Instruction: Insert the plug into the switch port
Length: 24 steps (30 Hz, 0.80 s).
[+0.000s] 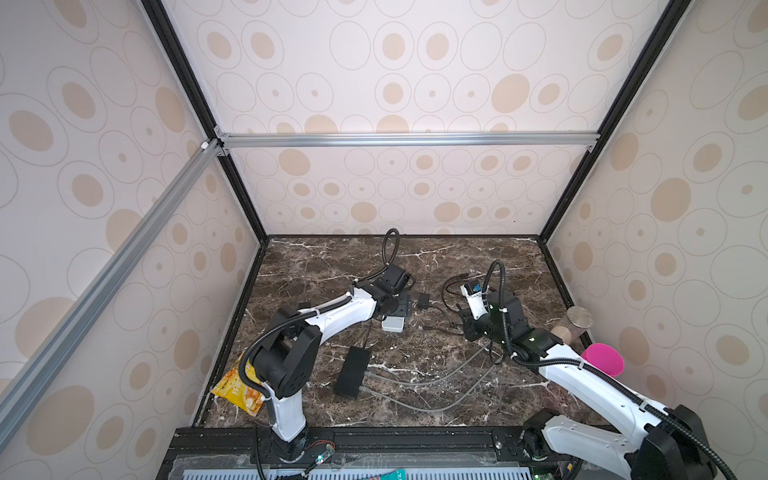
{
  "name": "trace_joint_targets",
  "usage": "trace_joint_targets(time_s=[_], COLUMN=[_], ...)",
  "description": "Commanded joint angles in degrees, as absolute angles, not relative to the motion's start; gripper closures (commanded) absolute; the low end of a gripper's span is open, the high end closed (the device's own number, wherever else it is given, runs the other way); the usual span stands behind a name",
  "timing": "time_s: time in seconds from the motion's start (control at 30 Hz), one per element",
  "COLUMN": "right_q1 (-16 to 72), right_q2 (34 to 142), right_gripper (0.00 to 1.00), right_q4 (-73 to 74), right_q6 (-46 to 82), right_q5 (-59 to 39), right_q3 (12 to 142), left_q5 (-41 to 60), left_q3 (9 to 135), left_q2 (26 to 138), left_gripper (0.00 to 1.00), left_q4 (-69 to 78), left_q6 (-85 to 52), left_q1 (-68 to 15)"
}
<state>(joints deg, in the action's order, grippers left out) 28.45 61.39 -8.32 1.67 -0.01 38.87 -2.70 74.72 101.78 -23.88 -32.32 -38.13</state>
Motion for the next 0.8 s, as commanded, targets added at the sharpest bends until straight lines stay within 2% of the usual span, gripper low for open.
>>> trace_joint_targets(time_s=[0.0, 0.27, 0.43, 0.5, 0.57, 0.67, 0.77], right_q1=[28.61, 28.63, 28.61, 28.63, 28.64, 28.64, 28.62], right_q2=[61.32, 64.35, 64.50, 64.92, 65.86, 66.96, 66.44], right_gripper=[1.00, 1.00, 1.00, 1.00, 1.00, 0.99, 1.00], right_q4=[-10.37, -17.08, -21.70, -23.42, -25.82, -28.43, -27.45], right_q6=[1.08, -5.02, -5.44, -4.24, -2.75, 1.80, 8.53], right_q5=[0.45, 3.32, 2.70, 2.72, 1.59, -0.60, -2.62], right_q3=[40.75, 47.18, 51.00, 52.96, 56.07, 60.12, 61.63], left_q5=[-3.03, 5.86, 7.60, 7.14, 4.21, 1.36, 3.35], left_q3=[77.40, 73.27, 72.77, 72.43, 71.67, 71.01, 70.36], left_q2=[95.76, 85.31, 79.39, 77.27, 75.73, 76.45, 79.99], left_gripper=[0.21, 0.24, 0.24, 0.19, 0.04, 0.02, 0.02], left_q4=[-23.32, -17.70, -16.20, -16.65, -17.97, -20.21, -21.36], left_q6=[-23.89, -11.65, -6.49, -5.92, -6.34, -9.93, -17.14], left_q1=[-38.07, -38.06, -38.09, -38.14, -38.14, -38.03, -37.94])
